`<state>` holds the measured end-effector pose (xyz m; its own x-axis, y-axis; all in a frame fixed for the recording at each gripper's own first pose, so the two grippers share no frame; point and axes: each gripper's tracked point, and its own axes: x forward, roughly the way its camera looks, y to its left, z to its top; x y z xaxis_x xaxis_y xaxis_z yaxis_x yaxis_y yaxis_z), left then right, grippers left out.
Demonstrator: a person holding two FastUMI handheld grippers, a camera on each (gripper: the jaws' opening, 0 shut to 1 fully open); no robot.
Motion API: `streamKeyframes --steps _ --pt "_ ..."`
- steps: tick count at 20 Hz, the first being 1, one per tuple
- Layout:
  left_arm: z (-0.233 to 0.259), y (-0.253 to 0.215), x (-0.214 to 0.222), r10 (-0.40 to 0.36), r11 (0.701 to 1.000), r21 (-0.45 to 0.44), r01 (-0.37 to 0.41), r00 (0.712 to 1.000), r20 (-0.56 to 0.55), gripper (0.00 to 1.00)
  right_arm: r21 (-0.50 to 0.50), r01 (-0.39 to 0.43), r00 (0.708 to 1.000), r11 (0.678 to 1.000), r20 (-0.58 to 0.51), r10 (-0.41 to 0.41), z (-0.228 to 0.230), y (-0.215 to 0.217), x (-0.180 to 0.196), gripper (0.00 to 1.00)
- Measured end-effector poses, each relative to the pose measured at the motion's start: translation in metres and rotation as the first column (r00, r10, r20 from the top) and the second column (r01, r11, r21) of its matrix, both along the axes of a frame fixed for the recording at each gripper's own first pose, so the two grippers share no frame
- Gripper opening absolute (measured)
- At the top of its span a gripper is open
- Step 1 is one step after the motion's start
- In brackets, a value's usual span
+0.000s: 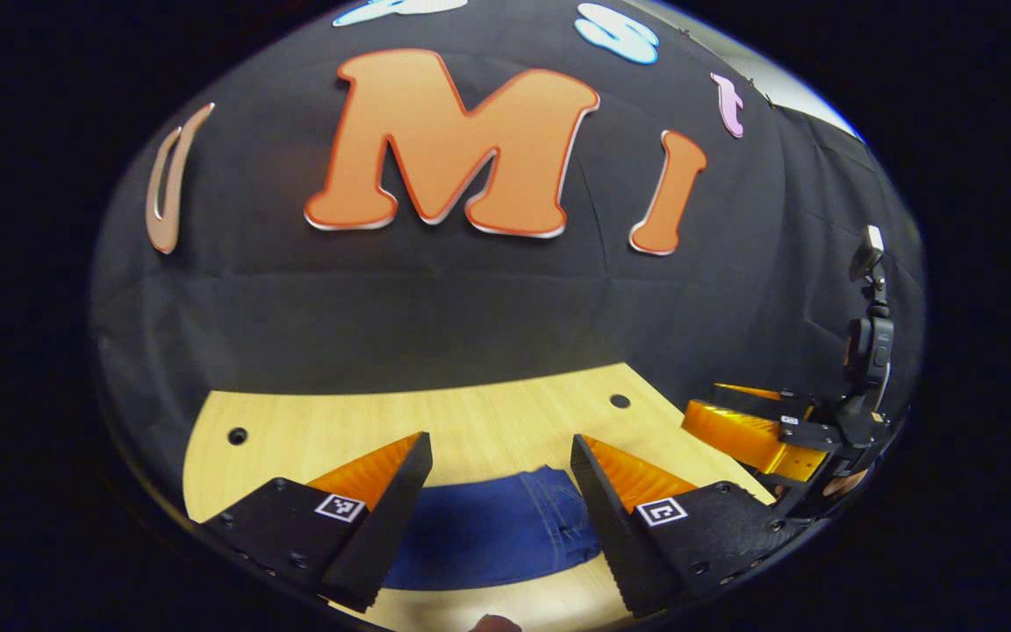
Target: Grasp the waist and the cuffs of the jeans and fold them to make the two legs overlap; first hold the waist and fold one-third of the jeans toward the cuffs, then hold the cuffs and fold the remaining one-third in the same direction to finish folding.
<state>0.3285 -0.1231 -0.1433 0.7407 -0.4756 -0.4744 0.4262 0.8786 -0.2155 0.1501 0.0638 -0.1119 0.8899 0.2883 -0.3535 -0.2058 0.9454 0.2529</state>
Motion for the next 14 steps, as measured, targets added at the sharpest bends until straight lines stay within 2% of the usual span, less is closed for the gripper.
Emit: streamKeyframes --steps 3,6,10,13,14 --pt "0.01 0.029 0.005 0.08 0.997 0.011 -0.082 0.992 0.095 0.96 -0.044 -0.006 0.988 0.999 0.157 0.013 0.046 0.013 0.002 0.97" --pt "0.031 0.062 0.008 0.159 0.986 0.013 -0.165 0.965 0.207 0.96 -0.089 -0.006 0.966 0.996 0.257 0.029 0.076 0.026 0.0 0.97" --pt "0.067 0.091 0.001 0.254 0.966 -0.043 -0.255 0.898 0.36 0.97 -0.096 -0.037 0.938 0.995 0.341 0.068 0.105 0.043 -0.022 0.97" --pt "0.091 0.101 -0.012 0.271 0.961 -0.088 -0.263 0.828 0.49 0.98 -0.145 -0.023 0.899 0.989 0.43 0.084 0.118 0.056 -0.027 0.97" --pt "0.092 0.104 -0.016 0.275 0.959 -0.077 -0.274 0.82 0.502 0.97 -0.16 -0.027 0.892 0.987 0.441 0.096 0.119 0.061 -0.031 0.97"
